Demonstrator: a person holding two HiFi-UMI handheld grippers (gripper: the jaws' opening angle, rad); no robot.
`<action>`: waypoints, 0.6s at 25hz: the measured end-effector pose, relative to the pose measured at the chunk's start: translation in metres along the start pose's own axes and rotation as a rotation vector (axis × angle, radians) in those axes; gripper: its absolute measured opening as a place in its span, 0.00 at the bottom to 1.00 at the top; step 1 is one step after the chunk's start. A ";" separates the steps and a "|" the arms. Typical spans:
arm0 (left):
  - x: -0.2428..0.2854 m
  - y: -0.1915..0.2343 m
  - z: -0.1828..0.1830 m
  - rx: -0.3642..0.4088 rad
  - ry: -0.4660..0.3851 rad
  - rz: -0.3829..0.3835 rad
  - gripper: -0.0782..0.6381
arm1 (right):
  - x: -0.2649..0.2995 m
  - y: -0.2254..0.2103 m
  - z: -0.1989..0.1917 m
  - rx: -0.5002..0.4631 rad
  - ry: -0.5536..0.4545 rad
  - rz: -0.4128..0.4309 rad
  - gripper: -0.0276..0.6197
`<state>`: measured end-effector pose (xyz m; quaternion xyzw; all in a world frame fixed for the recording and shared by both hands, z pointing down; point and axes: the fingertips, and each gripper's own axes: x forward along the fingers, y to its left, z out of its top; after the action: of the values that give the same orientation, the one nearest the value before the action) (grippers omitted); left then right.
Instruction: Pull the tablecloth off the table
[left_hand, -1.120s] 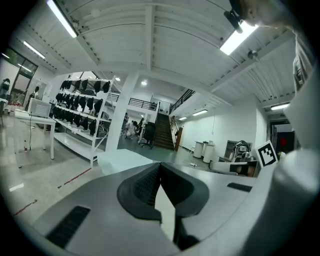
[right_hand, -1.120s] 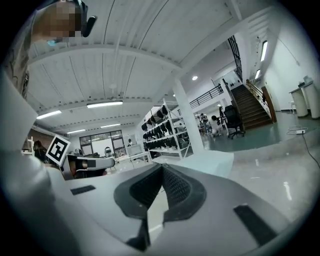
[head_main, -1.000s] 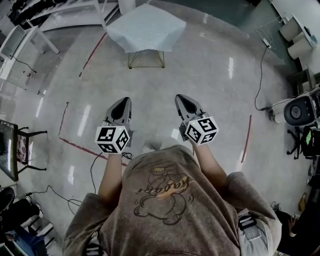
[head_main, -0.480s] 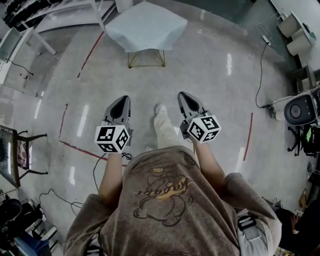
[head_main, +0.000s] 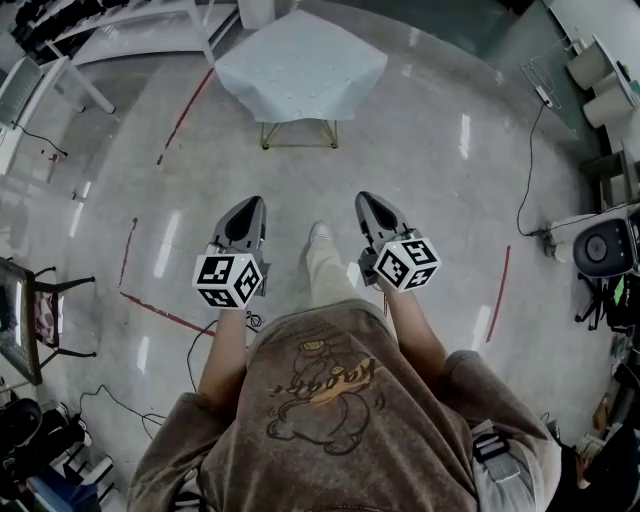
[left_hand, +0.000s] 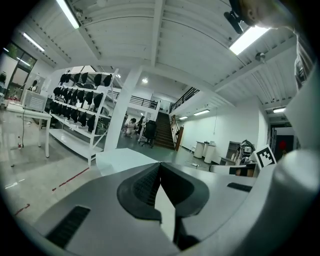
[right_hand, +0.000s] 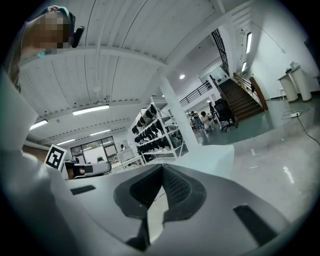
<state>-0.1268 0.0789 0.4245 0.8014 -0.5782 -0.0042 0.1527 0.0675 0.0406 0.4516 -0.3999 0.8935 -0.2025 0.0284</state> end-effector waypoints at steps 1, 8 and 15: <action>0.010 0.003 0.003 -0.006 0.003 0.000 0.13 | 0.008 -0.006 0.003 0.006 0.002 -0.001 0.05; 0.085 0.025 0.039 -0.022 0.015 -0.001 0.13 | 0.069 -0.050 0.040 0.041 0.012 0.003 0.05; 0.157 0.045 0.069 -0.069 0.004 0.019 0.13 | 0.128 -0.096 0.077 0.079 0.019 0.039 0.05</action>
<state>-0.1289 -0.0959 0.3970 0.7901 -0.5851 -0.0210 0.1815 0.0647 -0.1362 0.4321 -0.3791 0.8926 -0.2409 0.0398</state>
